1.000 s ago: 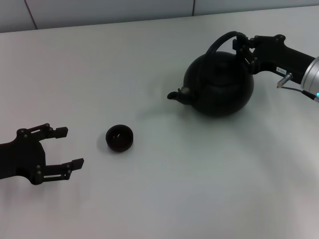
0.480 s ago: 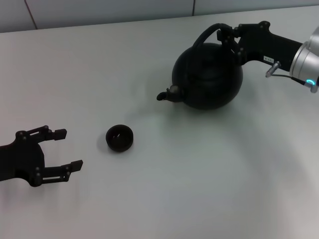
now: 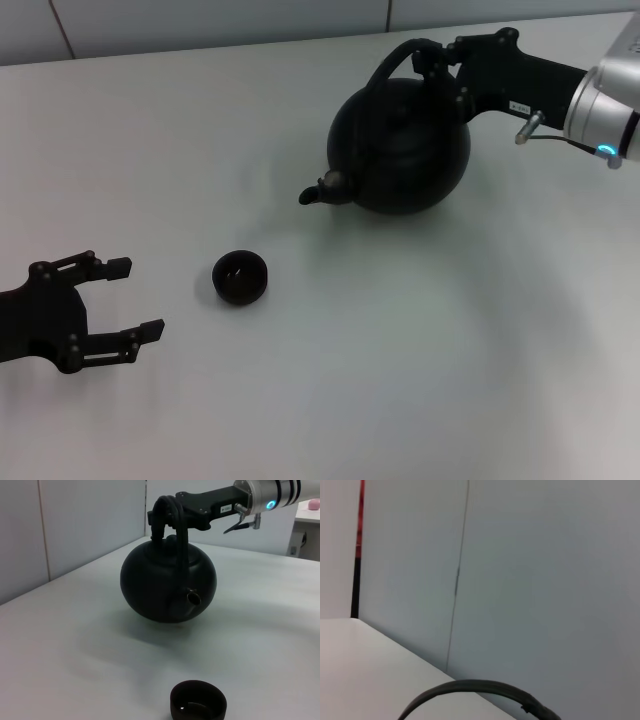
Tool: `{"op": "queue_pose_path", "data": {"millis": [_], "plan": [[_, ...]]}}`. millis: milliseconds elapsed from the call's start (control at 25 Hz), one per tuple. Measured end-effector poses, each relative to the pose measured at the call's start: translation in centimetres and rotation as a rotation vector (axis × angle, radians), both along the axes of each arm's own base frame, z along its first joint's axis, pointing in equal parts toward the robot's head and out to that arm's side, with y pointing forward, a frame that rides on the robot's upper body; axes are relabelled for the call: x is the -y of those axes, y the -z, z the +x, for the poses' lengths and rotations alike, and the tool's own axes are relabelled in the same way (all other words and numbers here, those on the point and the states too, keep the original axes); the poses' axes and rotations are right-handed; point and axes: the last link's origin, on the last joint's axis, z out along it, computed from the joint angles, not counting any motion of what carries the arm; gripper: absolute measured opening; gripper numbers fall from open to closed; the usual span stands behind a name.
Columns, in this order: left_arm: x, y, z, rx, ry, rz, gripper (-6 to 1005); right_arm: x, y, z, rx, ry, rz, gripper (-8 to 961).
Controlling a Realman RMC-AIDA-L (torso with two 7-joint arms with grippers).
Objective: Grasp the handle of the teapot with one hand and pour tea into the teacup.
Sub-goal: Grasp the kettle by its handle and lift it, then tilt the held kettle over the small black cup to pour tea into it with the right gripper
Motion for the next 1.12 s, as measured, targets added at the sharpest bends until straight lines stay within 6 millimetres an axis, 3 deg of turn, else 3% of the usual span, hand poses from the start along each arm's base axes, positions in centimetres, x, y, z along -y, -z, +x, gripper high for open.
{"op": "queue_pose_path", "data": {"millis": [1120], "plan": [[0.2, 0.1, -0.2, 0.006, -0.013, -0.004, 860, -1.5, 1.1, -4.0, 0.114, -0.162, -0.071, 90]]}}
